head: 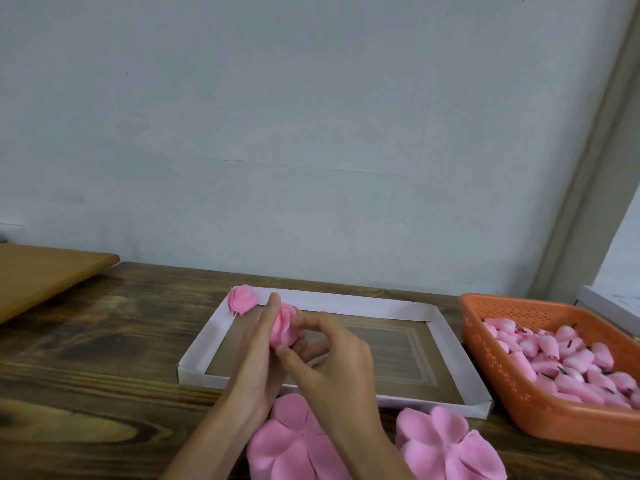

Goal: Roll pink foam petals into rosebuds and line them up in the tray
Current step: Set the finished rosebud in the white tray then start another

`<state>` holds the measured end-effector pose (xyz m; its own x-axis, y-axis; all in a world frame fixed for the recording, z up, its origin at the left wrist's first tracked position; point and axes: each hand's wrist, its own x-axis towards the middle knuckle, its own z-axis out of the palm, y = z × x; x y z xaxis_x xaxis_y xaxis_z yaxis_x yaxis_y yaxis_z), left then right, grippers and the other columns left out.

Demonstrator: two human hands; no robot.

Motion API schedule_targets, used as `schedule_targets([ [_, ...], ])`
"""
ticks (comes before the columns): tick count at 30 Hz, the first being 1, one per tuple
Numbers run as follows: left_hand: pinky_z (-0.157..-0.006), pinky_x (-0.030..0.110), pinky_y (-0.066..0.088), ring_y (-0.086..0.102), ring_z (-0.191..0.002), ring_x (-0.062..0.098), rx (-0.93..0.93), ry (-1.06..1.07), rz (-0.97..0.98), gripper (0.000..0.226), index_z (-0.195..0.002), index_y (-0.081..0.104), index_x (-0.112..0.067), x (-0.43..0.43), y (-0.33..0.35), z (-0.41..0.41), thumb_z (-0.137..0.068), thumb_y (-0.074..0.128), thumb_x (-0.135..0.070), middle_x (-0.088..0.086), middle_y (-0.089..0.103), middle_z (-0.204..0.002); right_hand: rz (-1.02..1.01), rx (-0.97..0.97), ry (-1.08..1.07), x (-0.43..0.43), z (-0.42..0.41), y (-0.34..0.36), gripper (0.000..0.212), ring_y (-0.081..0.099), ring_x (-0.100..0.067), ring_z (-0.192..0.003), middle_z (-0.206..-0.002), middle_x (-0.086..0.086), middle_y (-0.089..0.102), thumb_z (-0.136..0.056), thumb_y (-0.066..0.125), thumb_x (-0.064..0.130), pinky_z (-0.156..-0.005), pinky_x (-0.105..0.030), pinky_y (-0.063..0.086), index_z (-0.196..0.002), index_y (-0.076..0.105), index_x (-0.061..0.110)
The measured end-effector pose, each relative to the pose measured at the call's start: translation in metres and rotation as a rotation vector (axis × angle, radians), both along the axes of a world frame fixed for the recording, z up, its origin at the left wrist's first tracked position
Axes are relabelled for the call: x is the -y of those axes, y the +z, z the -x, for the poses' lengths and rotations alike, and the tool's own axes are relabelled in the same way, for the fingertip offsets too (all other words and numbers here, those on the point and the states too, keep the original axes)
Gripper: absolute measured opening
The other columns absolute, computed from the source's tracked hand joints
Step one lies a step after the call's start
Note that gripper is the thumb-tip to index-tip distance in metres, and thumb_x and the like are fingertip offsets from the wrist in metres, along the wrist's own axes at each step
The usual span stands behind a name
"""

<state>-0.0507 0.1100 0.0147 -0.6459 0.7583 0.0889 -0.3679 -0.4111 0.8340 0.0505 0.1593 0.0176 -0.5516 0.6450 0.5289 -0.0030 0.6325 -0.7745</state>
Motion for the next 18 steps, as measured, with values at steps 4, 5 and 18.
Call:
schedule_targets([
  [4, -0.064, 0.034, 0.035, 0.040, -0.065, 0.018, 0.030, -0.051, -0.075, 0.062, -0.086, 0.048, -0.011, -0.0018, 0.0027, 0.0034, -0.080, 0.056, -0.073, 0.007, 0.041, -0.073, -0.047, 0.031, -0.019, -0.0027, -0.0001, -0.0007, 0.022, 0.071, -0.006, -0.071, -0.089, 0.022, 0.073, -0.085, 0.079, 0.030, -0.070, -0.029, 0.058, -0.104, 0.071, 0.038],
  [5, -0.065, 0.036, 0.035, 0.041, -0.067, 0.020, 0.038, -0.056, -0.087, 0.066, -0.089, 0.049, -0.009, -0.0023, 0.0025, 0.0041, -0.081, 0.053, -0.074, 0.009, 0.042, -0.074, -0.065, 0.030, -0.036, -0.0032, -0.0001, -0.0012, 0.019, 0.070, -0.005, -0.073, -0.091, 0.023, 0.073, -0.086, 0.078, 0.030, -0.068, -0.023, 0.056, -0.102, 0.071, 0.037],
  [18, -0.067, 0.036, 0.047, 0.055, -0.071, 0.019, -0.060, -0.105, -0.018, 0.059, -0.069, 0.063, -0.016, -0.0048, -0.0046, 0.0082, -0.102, 0.040, -0.059, 0.006, 0.053, -0.076, -0.152, 0.041, -0.090, -0.0050, 0.0004, -0.0058, 0.014, 0.068, -0.010, -0.075, -0.098, 0.021, 0.068, -0.096, 0.065, 0.025, -0.069, -0.035, 0.055, -0.095, 0.054, 0.035],
])
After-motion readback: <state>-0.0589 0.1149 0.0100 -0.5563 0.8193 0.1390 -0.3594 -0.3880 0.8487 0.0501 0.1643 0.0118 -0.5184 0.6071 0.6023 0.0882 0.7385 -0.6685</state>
